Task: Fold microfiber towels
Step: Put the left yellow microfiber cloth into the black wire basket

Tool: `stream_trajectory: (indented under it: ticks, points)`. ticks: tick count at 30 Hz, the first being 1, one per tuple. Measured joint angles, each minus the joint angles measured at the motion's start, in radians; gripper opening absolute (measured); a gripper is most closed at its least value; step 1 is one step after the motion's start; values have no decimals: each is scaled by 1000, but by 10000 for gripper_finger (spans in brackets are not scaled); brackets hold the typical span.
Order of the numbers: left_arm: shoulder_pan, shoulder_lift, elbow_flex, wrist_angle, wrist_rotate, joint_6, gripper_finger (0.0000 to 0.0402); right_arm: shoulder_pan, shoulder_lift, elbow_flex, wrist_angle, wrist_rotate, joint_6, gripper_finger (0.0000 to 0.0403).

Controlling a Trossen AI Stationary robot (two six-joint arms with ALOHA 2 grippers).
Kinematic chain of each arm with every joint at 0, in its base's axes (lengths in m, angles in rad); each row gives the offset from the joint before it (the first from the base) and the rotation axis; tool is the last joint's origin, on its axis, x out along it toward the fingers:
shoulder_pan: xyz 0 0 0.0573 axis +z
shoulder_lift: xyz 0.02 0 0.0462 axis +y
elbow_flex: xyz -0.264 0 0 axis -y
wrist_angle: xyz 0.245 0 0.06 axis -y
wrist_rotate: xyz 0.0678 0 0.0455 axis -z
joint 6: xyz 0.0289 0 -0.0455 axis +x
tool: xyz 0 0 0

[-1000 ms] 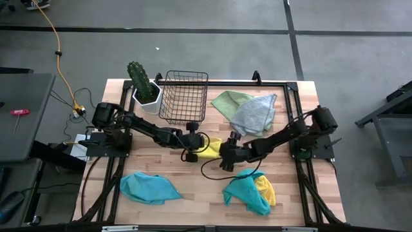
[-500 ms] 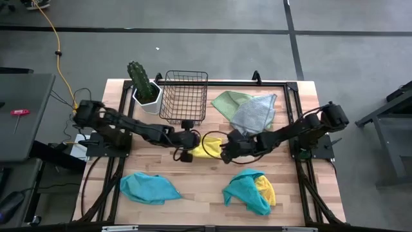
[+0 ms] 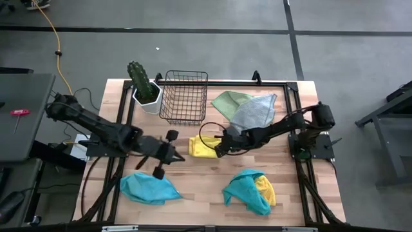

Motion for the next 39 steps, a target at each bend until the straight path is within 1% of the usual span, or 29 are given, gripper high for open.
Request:
stream_trajectory:
  ticks: [4, 10, 18, 21, 26, 28, 30, 33, 35, 36, 37, 39]
  points:
    - [-82, -45, 0, 0, -87, -8, 0, -7, 48, 3, 116, -18, 3, 224]
    - [-149, -66, 0, -2, -206, -26, 0, -7, 76, 3, 184, -20, 45, 224]
    - [-163, -65, 0, -7, -324, -45, 0, -8, 89, 3, 211, 34, 85, 224]
    - [-160, -65, 0, -23, -365, -65, 0, -17, 109, 3, 245, 32, 86, 224]
    - [-159, -65, 0, -35, -386, -70, 0, -20, 154, 5, 306, 47, 72, 221]
    - [-160, -65, 0, -44, -407, -71, 0, -20, 163, 5, 312, 59, 65, 206]
    - [-160, -65, 0, -56, -436, -77, 0, -17, 167, 5, 307, 81, 26, 175]
    - [-160, -85, 0, -80, -478, -81, 0, -18, 168, 3, 305, 90, -50, 101]
    - [-161, -108, 0, -99, -482, -96, 0, -19, 164, 2, 304, 90, -114, 40]
    - [-164, -124, 0, -114, -482, -104, 0, -19, 161, 2, 305, 87, -146, 21]
    - [-169, -142, -1, -122, -482, -112, 0, -19, 149, 2, 301, 83, -174, 14]
    - [-187, -178, 0, -137, -498, -127, 0, -20, 120, 3, 263, 52, -212, 18]
